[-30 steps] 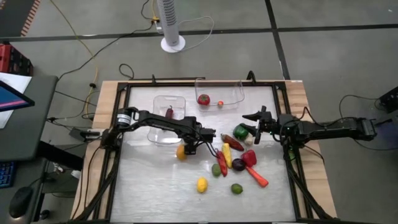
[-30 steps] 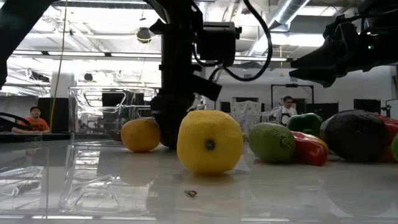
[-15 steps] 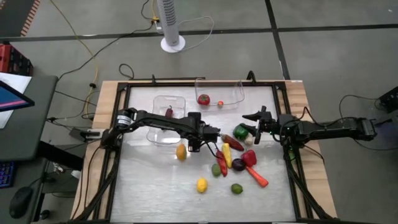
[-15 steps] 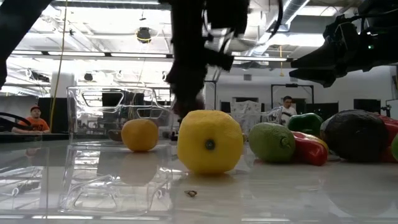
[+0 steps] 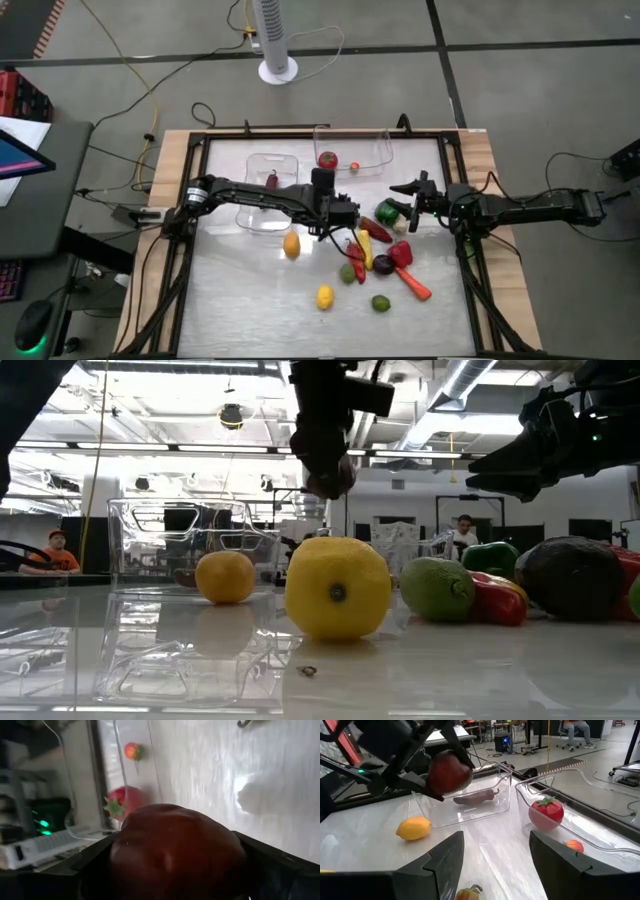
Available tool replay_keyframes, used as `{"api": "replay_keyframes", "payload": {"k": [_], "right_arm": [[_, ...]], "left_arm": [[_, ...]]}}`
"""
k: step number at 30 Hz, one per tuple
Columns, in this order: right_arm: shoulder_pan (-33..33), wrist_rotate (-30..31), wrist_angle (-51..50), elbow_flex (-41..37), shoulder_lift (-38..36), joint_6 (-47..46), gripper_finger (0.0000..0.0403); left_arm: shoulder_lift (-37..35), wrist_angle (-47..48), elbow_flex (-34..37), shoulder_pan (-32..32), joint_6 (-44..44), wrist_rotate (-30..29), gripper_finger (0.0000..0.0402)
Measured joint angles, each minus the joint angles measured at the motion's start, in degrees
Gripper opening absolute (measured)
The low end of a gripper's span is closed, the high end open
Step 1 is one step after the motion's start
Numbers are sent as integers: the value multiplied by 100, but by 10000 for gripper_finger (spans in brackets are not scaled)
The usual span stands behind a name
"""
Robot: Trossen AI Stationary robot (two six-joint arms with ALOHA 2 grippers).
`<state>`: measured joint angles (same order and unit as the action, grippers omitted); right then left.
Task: Sort produce into baskets
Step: Put the red apple into the right transparent bin
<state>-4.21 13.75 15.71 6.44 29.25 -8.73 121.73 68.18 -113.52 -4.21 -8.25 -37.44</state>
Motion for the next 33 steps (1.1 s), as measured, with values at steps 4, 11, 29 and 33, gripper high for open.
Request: {"api": "replay_keyframes", "payload": {"k": [4, 11, 29, 33], "right_arm": [[0, -1, -1, 0, 1, 0, 254], [0, -38, -32, 0, 0, -24, 254], [2, -36, 1, 0, 1, -26, 254], [2, -36, 122, 0, 0, -28, 254]], "left_arm": [[11, 131, 55, -41, -186, -429, 326], [-50, 792, 62, 109, 155, -534, 325], [-3104, -4219, 4132, 486, 400, 1819, 325], [-3878, -5334, 5024, 722, 902, 1673, 325]]}}
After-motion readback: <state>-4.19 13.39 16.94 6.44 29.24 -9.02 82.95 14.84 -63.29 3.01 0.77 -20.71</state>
